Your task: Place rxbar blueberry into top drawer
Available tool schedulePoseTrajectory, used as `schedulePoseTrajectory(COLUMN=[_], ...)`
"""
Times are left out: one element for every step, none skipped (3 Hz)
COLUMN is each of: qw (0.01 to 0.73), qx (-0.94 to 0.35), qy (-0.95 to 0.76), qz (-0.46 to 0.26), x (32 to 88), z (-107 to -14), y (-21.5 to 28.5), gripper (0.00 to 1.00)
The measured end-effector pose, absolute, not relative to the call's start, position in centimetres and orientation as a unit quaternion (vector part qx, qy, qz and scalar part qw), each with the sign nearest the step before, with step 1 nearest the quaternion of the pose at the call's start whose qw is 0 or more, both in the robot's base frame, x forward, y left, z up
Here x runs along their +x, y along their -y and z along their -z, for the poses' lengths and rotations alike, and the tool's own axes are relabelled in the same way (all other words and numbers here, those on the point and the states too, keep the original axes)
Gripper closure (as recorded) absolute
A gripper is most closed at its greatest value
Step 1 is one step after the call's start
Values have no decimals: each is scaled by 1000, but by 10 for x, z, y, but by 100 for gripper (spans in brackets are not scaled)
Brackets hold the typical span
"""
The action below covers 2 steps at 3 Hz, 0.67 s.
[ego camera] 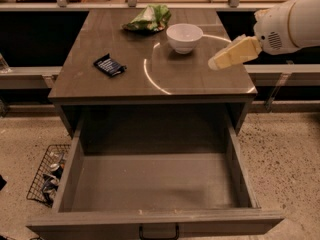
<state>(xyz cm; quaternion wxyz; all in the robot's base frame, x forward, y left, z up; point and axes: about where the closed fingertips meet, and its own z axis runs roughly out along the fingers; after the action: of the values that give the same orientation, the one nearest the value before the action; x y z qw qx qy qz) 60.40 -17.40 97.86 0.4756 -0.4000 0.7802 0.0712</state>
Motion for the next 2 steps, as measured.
schedulePoseTrajectory(qw=[476, 483], qx=[-400, -411], qy=[-780, -765], qz=[-71, -114], x=[604, 625], z=[-979, -961], y=[174, 133], gripper=[0, 0])
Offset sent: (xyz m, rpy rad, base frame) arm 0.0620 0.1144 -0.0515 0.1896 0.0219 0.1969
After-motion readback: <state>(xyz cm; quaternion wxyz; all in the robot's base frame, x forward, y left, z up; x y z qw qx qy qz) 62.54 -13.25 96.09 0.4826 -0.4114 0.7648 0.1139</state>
